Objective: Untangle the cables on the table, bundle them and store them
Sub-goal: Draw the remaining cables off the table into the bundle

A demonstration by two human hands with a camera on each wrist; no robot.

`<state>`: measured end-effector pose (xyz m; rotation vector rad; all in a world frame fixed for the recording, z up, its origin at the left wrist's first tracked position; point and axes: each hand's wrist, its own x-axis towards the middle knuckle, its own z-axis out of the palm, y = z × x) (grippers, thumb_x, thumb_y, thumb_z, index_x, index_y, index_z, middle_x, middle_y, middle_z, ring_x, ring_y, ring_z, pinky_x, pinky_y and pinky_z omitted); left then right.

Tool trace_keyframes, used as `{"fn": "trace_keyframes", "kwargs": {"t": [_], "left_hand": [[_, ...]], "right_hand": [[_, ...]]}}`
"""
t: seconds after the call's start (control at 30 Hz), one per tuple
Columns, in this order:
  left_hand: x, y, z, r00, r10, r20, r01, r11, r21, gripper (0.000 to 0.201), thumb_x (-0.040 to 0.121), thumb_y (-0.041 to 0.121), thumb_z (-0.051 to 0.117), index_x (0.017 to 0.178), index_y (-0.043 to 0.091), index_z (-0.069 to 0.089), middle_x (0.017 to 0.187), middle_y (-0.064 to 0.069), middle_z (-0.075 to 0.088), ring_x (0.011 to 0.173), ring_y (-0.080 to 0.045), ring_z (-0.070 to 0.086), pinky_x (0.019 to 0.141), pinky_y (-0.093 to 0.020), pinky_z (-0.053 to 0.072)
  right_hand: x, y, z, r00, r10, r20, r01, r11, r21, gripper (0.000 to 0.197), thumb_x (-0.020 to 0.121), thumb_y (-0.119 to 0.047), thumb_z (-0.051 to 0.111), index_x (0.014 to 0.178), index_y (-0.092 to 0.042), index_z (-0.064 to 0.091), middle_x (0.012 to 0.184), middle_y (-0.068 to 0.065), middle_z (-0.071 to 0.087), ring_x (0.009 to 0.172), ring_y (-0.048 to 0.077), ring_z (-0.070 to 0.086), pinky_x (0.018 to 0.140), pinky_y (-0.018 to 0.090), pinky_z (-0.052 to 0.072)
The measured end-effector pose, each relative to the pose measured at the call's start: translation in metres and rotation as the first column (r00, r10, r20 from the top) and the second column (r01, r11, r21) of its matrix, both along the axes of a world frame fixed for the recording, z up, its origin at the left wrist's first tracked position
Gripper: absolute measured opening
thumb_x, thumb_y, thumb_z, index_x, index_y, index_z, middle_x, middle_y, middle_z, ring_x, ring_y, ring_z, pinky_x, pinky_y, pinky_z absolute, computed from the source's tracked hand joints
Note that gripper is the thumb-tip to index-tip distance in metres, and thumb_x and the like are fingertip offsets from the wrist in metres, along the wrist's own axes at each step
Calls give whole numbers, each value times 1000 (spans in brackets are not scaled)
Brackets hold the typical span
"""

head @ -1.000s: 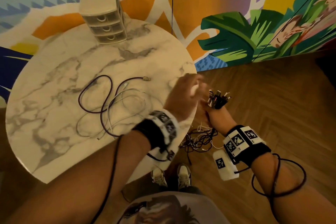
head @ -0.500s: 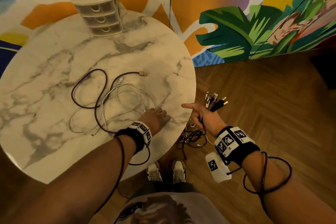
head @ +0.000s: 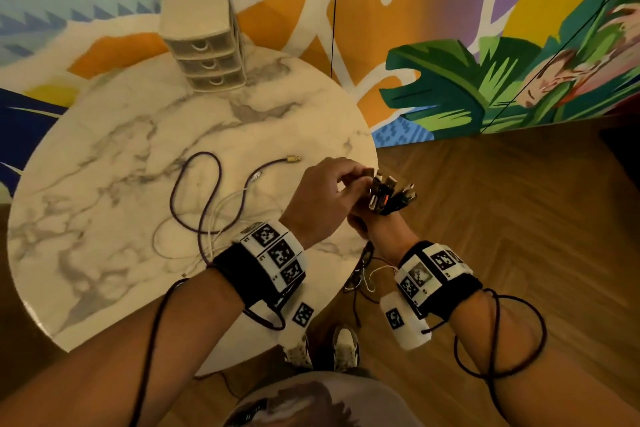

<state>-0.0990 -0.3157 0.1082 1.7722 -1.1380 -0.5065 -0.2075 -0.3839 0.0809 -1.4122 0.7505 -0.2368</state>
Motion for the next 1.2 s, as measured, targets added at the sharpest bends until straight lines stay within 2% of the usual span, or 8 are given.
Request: {"fn": "trace_keyframes", "kwargs": {"t": [0.33, 0.47, 0.57, 0.67, 0.8, 0.93, 1.07, 1.2], "left_hand": [[3, 5, 2, 999, 8, -52, -13, 996, -93, 25, 86, 14, 54, 107, 18, 66, 99, 6, 61, 95, -11, 54, 79, -18, 43], [1, 27, -43, 987, -19, -161, 47, 985, 168, 26, 83, 16, 64, 108, 24, 59, 106, 3, 57, 87, -13, 53, 76, -22, 44], [-1, 57, -89, 987, -126, -99, 155, 913, 378, 23, 85, 26, 63, 105, 15, 61, 102, -3, 57, 81, -18, 55, 77, -28, 46], [16, 81, -119, 995, -87, 49, 52, 871, 488, 22, 94, 22, 51, 93, 2, 59, 94, -15, 57, 84, -29, 56, 80, -37, 43], [81, 81, -106, 986, 31, 166, -108, 872, 477, 14, 94, 7, 49, 88, 0, 59, 93, -21, 57, 88, -35, 55, 79, -37, 39], [145, 77, -81, 921, 177, 348, -310, 874, 374, 22, 94, 14, 46, 94, -1, 61, 101, -22, 58, 95, -35, 55, 84, -38, 39], [161, 111, -99, 953, 90, 290, -270, 686, 675, 42, 90, 29, 38, 98, 0, 66, 107, -24, 61, 103, -37, 57, 88, -39, 42], [169, 100, -75, 853, 325, 407, -485, 781, 394, 25, 96, 14, 45, 99, -2, 65, 107, -26, 61, 100, -40, 57, 85, -40, 41]], "right_hand": [[17, -1, 15, 992, -102, 72, 103, 995, -2, 36, 96, 6, 39, 63, -8, 43, 45, -6, 48, 39, 1, 41, 45, 14, 34], [12, -7, 10, 998, -64, 0, 62, 976, -208, 43, 99, -26, 41, 59, -11, 40, 57, 2, 42, 55, 21, 37, 60, 33, 34], [9, -8, 8, 980, -138, 145, 149, 986, -69, 43, 92, -27, 44, 53, -12, 35, 63, 16, 44, 68, 32, 50, 75, 39, 41], [7, -7, 5, 929, -297, 222, 245, 941, 235, 55, 100, -24, 41, 46, -12, 33, 45, 7, 36, 45, 26, 44, 64, 42, 48], [4, -13, 9, 853, -463, 242, 375, 865, 334, 59, 101, -26, 38, 43, -17, 29, 39, -1, 22, 36, 15, 20, 43, 24, 35], [1, -25, 17, 791, -534, 299, 443, 837, 322, 57, 100, -27, 39, 45, -18, 28, 39, -4, 22, 37, 14, 19, 42, 22, 28], [-7, -39, 26, 734, -607, 303, 544, 794, 271, 53, 100, -30, 40, 52, -16, 24, 41, -5, 20, 38, 13, 18, 41, 22, 19], [-10, -42, 21, 743, -616, 260, 592, 787, 173, 53, 100, -32, 42, 52, -16, 25, 42, -6, 24, 39, 11, 21, 41, 23, 21]]}}
